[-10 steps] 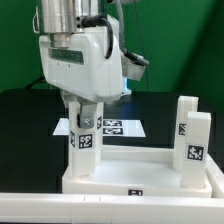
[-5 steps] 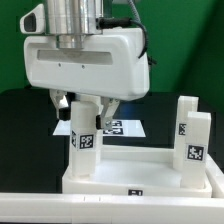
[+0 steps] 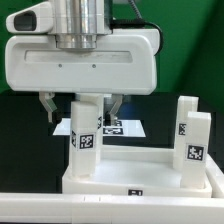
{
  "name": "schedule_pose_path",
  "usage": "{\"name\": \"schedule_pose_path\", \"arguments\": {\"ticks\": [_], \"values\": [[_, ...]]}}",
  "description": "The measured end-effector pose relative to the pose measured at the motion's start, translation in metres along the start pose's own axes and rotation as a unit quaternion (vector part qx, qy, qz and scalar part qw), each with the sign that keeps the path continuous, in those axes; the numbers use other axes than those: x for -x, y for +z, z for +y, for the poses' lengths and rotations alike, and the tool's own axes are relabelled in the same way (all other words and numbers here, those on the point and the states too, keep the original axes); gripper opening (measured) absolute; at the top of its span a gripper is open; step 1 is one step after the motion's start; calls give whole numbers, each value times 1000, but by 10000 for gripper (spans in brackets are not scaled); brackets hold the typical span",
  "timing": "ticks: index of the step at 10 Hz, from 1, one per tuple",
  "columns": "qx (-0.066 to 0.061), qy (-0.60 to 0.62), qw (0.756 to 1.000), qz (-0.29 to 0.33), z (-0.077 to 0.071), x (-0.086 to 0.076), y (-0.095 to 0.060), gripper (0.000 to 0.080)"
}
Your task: Assemble desk
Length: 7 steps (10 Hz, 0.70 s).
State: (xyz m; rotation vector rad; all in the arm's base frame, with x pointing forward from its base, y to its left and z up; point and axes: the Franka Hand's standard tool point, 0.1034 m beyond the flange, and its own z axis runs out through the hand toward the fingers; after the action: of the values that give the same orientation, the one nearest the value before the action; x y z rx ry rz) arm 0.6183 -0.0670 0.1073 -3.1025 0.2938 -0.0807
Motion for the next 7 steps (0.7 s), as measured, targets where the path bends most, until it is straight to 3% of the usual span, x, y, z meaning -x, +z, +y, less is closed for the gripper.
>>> {"name": "schedule_pose_path", "arguments": {"ticks": [4, 7], "values": [[19, -140, 990, -3, 0, 0, -2, 649], [23, -188, 982, -5, 1, 0, -2, 602]]}}
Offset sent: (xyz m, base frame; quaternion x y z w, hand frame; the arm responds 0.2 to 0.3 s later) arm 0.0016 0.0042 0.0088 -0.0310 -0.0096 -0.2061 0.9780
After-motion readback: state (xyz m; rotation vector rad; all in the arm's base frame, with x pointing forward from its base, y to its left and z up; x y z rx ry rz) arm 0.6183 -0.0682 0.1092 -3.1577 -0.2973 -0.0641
